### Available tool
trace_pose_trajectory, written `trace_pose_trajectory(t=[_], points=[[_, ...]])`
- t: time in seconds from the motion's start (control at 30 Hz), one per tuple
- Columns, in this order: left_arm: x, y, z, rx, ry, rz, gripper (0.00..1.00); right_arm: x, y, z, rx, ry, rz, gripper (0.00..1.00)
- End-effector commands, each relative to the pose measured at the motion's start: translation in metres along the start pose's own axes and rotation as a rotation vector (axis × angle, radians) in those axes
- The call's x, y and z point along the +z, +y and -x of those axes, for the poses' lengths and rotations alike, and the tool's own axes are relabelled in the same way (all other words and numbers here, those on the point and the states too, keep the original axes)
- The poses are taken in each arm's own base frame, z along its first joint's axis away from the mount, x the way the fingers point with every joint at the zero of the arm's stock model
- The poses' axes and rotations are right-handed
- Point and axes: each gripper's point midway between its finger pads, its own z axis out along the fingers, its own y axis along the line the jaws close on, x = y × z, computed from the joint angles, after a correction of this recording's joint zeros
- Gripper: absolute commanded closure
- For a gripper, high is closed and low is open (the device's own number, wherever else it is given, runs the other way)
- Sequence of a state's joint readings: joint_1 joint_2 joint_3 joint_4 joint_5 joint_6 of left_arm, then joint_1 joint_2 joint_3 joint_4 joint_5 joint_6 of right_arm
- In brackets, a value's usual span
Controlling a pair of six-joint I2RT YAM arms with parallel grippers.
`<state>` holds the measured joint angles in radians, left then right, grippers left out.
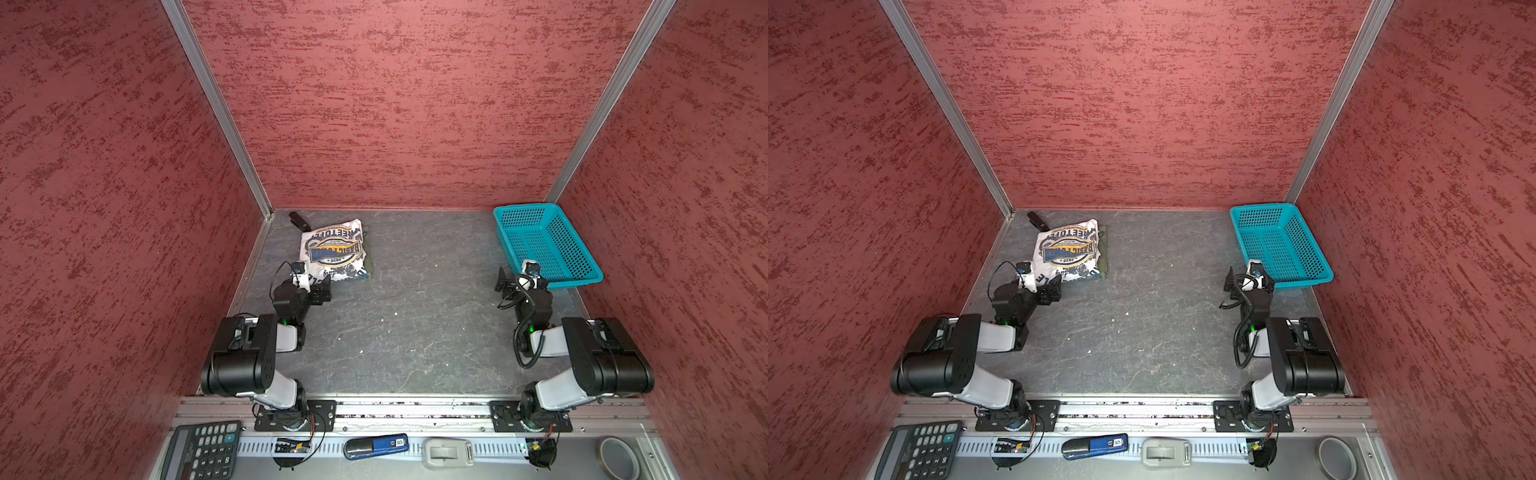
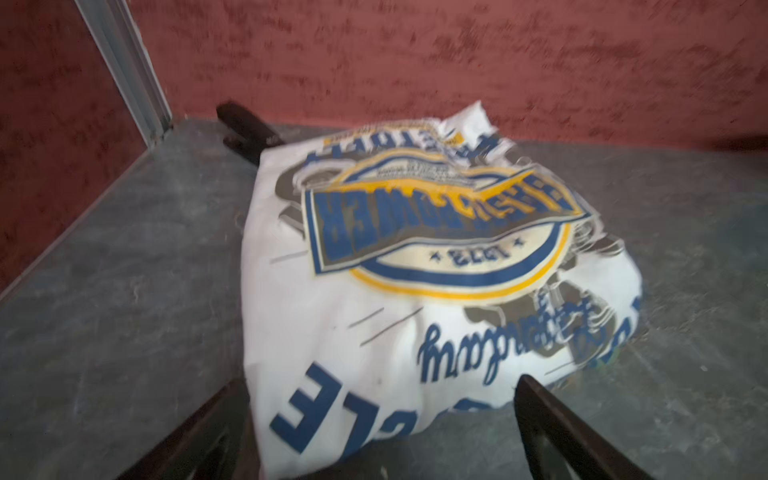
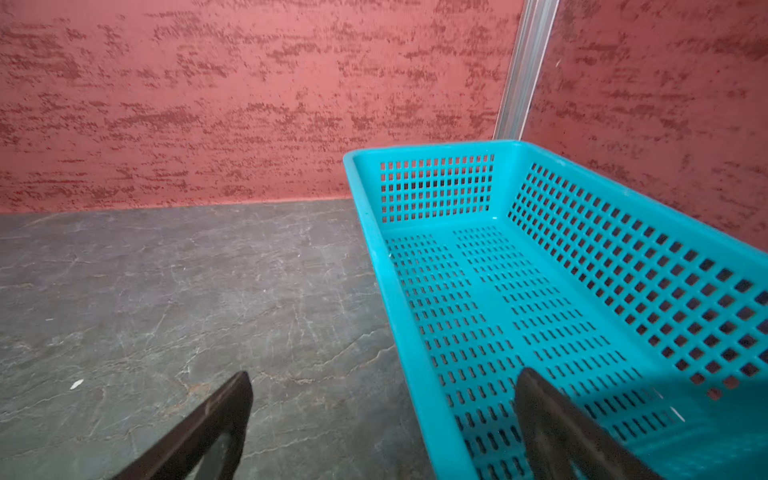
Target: Fold and stack the tank tops
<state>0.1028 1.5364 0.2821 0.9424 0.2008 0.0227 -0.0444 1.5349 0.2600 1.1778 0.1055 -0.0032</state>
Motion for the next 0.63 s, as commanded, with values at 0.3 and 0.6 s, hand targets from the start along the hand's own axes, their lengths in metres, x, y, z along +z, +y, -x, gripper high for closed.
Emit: trace_pose_trajectory(t=[0.3,0.6], points=[[0.015,0.0,0.031,-0.013,-0.051,0.031,0.01,0.004,0.011,-0.001,0.024,0.011,0.073,0.01],[0.016,-0.001,0.031,-0.005,-0.048,0.042,0.0,0.004,0.008,-0.001,0.029,0.013,0.058,0.01]])
